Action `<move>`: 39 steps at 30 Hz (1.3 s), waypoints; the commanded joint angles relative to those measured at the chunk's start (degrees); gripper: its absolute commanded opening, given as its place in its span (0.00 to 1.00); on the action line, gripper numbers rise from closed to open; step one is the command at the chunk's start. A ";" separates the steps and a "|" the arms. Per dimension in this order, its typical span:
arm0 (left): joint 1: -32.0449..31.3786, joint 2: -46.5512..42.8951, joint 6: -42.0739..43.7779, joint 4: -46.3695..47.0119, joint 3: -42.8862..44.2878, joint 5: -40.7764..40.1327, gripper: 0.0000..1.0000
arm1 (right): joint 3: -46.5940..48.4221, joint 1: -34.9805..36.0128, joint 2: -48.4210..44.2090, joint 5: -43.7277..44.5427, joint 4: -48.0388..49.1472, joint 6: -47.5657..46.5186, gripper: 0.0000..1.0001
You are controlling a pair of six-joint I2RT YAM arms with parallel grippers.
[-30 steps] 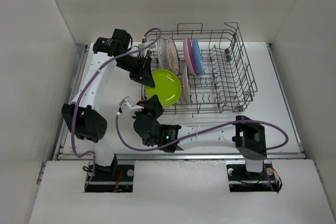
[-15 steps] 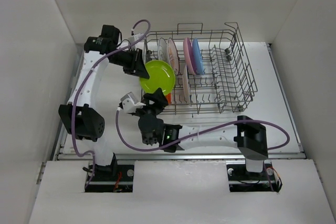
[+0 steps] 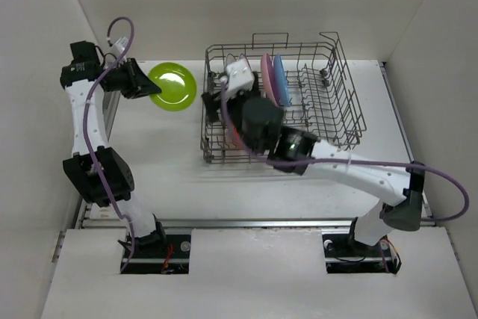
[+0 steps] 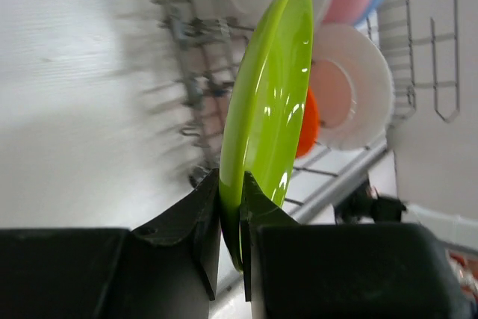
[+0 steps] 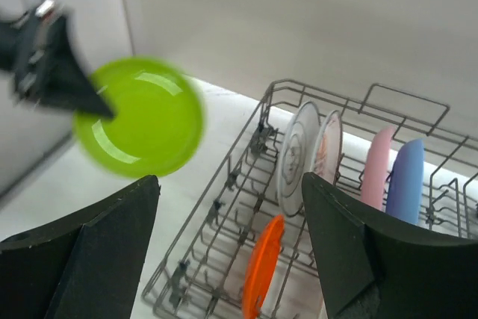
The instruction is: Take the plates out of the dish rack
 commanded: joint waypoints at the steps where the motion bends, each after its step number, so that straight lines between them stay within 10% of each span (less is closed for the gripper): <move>1: 4.03 -5.61 -2.46 6.44 -6.31 -2.19 0.00 | 5.56 -7.29 -0.94 -15.71 -20.48 21.77 0.82; 9: 7.30 2.19 1.49 8.84 -16.46 -11.18 0.00 | 8.75 -24.86 1.44 -36.44 -33.72 37.34 0.81; 17: 7.82 13.88 1.67 10.49 -15.32 -12.85 0.01 | 1.98 -27.96 1.44 -33.48 -38.64 39.63 0.79; 21: 7.83 16.17 0.62 12.26 -15.84 -13.46 0.30 | -1.98 -28.49 0.91 -32.68 -40.14 41.74 0.78; 39: 7.83 10.30 0.71 14.28 -19.27 -14.52 0.44 | -1.90 -28.49 -7.08 -32.77 -38.64 38.41 0.71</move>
